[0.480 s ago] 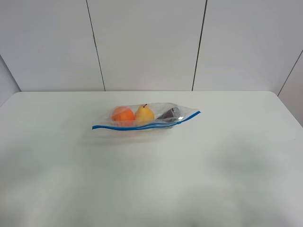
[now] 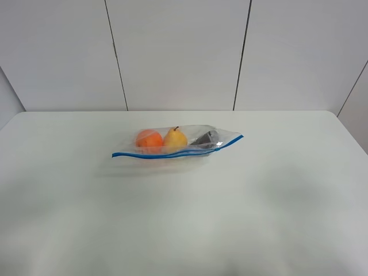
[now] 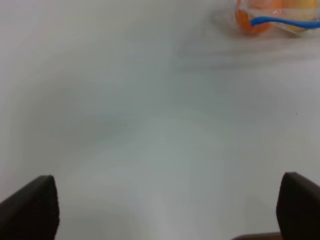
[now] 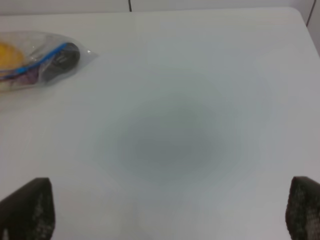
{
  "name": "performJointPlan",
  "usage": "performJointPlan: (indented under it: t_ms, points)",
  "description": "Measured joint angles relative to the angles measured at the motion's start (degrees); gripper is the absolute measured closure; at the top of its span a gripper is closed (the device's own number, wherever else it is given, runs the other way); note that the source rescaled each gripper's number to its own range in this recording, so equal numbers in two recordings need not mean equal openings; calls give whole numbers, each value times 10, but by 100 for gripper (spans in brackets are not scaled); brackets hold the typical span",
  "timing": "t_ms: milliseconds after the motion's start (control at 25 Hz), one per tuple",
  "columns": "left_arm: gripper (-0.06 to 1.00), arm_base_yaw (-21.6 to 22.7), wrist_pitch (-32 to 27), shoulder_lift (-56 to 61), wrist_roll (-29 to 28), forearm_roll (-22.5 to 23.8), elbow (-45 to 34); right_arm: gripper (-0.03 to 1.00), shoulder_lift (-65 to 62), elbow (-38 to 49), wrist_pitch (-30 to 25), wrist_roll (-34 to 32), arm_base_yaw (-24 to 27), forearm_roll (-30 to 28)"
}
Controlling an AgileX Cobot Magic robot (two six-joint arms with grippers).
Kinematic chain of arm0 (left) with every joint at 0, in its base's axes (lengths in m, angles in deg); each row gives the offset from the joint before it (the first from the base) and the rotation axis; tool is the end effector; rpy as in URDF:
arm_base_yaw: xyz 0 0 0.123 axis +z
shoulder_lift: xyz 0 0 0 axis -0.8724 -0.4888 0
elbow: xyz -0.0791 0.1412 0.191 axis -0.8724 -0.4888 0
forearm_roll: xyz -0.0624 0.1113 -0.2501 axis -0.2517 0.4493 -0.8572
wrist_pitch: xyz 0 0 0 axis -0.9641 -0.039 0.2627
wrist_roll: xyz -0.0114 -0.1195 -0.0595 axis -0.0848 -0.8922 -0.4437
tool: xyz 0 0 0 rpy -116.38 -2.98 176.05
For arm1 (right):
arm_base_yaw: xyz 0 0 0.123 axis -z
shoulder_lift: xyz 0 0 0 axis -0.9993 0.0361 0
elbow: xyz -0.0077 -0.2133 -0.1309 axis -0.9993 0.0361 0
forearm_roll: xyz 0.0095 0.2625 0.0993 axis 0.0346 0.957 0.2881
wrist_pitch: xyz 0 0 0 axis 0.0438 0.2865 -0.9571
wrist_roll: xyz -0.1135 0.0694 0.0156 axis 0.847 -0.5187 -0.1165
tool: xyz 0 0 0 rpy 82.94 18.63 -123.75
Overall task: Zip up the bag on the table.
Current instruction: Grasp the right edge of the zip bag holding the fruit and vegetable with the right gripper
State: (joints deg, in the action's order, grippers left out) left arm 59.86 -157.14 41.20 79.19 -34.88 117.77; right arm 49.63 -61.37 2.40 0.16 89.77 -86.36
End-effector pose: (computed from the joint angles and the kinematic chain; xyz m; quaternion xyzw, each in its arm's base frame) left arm 0.0778 -0.0103 0.2826 0.0333 0.8614 -0.0274 0.5062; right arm 0.1160 -0.0003 0.2864 -0.0114 0.8618 -0.0083 0.5071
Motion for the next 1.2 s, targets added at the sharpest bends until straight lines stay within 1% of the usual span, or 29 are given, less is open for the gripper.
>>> performJointPlan:
  t_ms: [120,280,600,800,1080,1200]
  points:
    - [-5,0,0,0,0,0,0,-3,114,-60,3,0,0,3]
    - [-5,0,0,0,0,0,0,-3,289,-146,4,0,0,37]
    - [-5,0,0,0,0,0,0,-3,630,-315,1,10,0,174]
    - [-5,0,0,0,0,0,0,4,800,-418,-48,51,0,261]
    - [-5,0,0,0,0,0,0,7,989,-554,-104,84,0,341]
    - [-5,0,0,0,0,0,0,12,1048,-603,-116,94,0,376]
